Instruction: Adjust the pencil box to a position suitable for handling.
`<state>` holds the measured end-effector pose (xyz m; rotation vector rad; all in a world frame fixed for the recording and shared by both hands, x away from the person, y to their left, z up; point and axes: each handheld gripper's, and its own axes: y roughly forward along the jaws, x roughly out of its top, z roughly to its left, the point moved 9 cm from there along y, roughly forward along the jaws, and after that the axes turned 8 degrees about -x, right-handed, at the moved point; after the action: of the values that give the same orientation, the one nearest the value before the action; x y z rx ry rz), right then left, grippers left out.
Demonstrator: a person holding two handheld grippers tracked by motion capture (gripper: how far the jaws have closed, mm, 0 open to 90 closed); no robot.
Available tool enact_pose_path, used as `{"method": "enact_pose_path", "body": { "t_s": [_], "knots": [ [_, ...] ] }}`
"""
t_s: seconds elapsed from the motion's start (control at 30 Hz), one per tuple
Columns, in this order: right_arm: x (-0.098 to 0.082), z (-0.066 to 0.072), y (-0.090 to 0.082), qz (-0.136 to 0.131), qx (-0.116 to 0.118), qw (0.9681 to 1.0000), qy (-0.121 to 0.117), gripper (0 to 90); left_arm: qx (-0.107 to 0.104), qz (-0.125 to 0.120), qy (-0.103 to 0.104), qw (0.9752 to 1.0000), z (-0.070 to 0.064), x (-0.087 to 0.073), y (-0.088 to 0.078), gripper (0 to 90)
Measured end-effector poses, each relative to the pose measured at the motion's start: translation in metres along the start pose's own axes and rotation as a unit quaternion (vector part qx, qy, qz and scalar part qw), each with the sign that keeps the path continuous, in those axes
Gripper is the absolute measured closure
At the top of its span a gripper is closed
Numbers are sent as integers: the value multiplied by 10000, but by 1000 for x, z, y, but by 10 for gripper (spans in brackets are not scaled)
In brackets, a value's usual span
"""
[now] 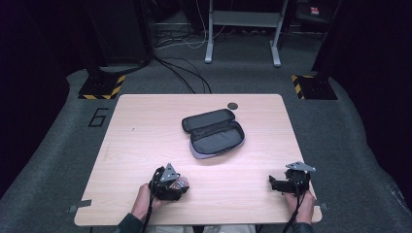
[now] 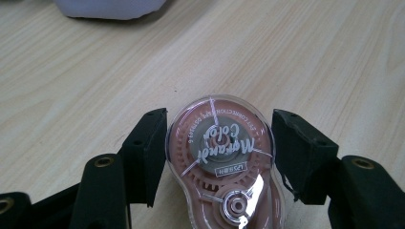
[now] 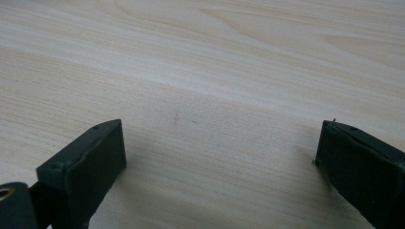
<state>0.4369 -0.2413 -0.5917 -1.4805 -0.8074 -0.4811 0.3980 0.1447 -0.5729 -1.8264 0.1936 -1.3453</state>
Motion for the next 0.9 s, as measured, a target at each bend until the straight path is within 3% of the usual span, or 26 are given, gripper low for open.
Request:
{"method": "enact_pose_path", "body": {
  "t_s": [0.17, 0.47, 0.63, 0.67, 0.8, 0.83, 0.9],
  "knots": [
    [0, 0, 0, 0, 1, 10000, 0, 26, 46, 92, 45, 9999, 0, -2, 4, 392],
    [0, 0, 0, -2, 2, 10000, 1, 26, -85, 121, 10, 9999, 0, -6, 9, 383],
    [0, 0, 0, -4, 8, 10000, -15, 29, -176, 149, -12, 9997, 0, -6, 7, 290],
    [0, 0, 0, -5, 8, 10000, -9, 29, -91, 121, -25, 9999, 1, -6, 6, 231],
    [0, 0, 0, -17, -2, 10000, -24, 29, 21, -158, -151, 9998, 7, -4, -8, 152],
    [0, 0, 0, -5, 7, 10000, -25, 29, 12, -134, -143, 9998, 8, -4, -11, 129],
    [0, 0, 0, -7, -2, 10000, 3, 29, 146, -312, -291, 9990, 14, -5, -20, 106]
  ]
}}
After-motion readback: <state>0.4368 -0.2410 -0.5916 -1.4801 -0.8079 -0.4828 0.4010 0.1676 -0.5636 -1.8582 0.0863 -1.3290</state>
